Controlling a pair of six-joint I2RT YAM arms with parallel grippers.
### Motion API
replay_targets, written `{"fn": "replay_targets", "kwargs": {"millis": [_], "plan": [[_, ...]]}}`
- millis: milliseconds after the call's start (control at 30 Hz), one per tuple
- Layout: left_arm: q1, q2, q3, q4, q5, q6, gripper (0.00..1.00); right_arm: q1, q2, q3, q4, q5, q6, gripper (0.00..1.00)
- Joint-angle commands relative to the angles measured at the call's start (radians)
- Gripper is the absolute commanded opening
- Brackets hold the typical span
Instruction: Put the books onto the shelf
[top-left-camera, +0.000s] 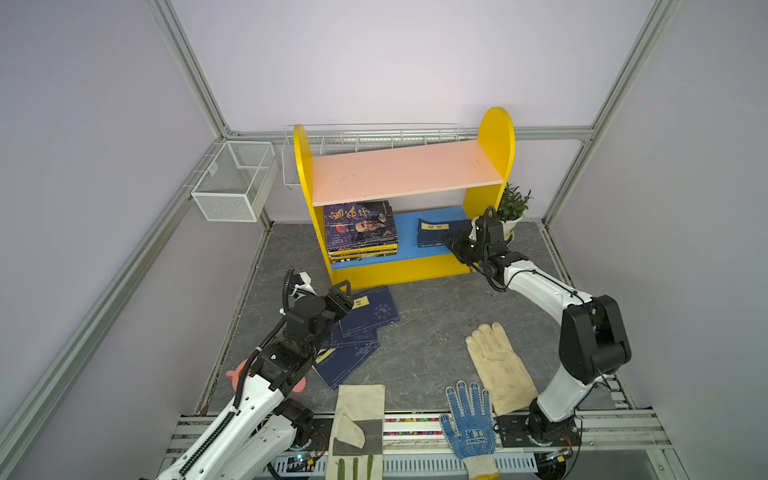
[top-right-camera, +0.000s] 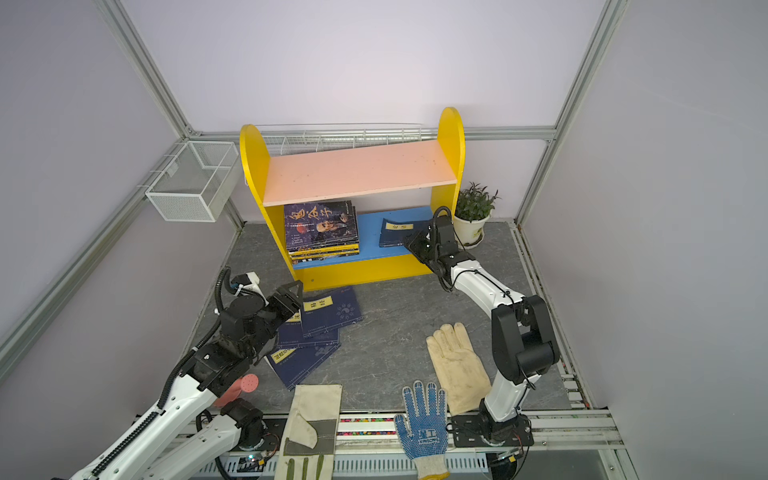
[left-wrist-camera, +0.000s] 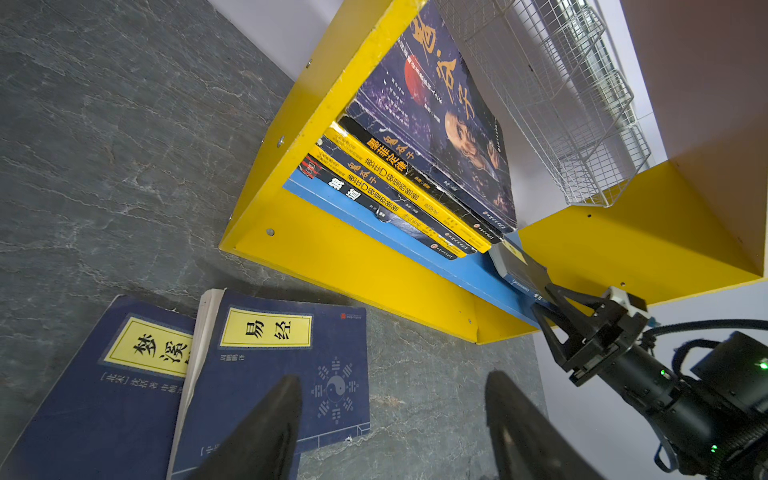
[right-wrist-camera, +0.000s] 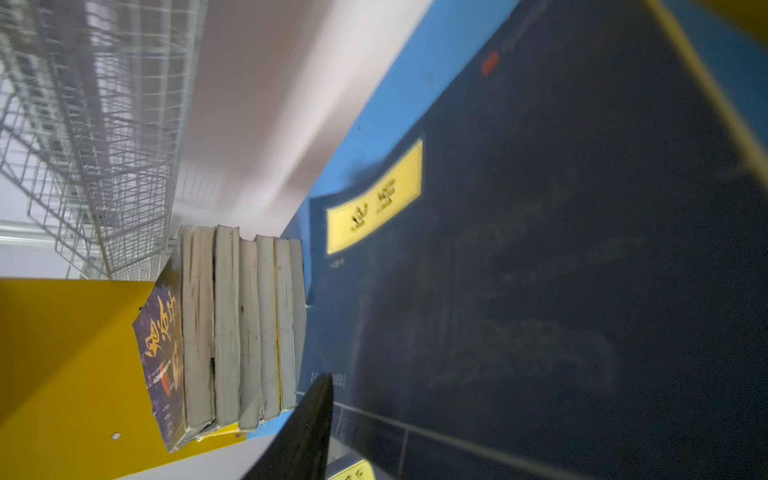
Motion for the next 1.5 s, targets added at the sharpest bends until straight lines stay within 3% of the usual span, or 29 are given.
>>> {"fn": "replay_targets", "kwargs": {"millis": [0, 200, 333, 500, 567, 733, 833, 1300, 1467], "plan": [[0.0, -0.006, 0.011, -0.002, -0.005, 0.01, 0.69, -0.019, 0.026, 0.013, -0.058, 0.005, 0.059, 0.59], [0.0, 0.0, 0.008, 0.008, 0.003, 0.01, 0.69, -0.031, 0.028, 0.013, -0.124, 0.023, 0.061, 0.73], [-0.001, 0.012, 0.007, 0.014, 0.008, 0.01, 0.69, -0.035, 0.009, 0.004, -0.136, 0.023, 0.009, 0.75], [0.0, 0.024, 0.007, 0.001, -0.002, 0.009, 0.69, -0.029, -0.053, -0.017, -0.162, 0.023, -0.094, 0.64], [-0.001, 0.052, 0.008, -0.009, -0.01, 0.008, 0.69, -0.026, -0.072, -0.026, -0.19, 0.027, -0.114, 0.55], [0.001, 0.085, 0.017, -0.022, -0.012, 0.006, 0.7, -0.02, -0.074, -0.037, -0.215, 0.042, -0.144, 0.2], [0.001, 0.1, 0.026, -0.037, -0.015, 0.006, 0.7, -0.019, -0.049, -0.019, -0.213, 0.04, -0.144, 0.12], [0.005, 0.104, 0.015, -0.164, -0.075, -0.053, 0.7, 0.0, 0.032, 0.022, -0.1, 0.158, -0.089, 0.12], [0.014, 0.107, 0.004, -0.167, -0.072, -0.055, 0.7, 0.021, 0.03, 0.009, -0.034, 0.267, -0.089, 0.12]]}}
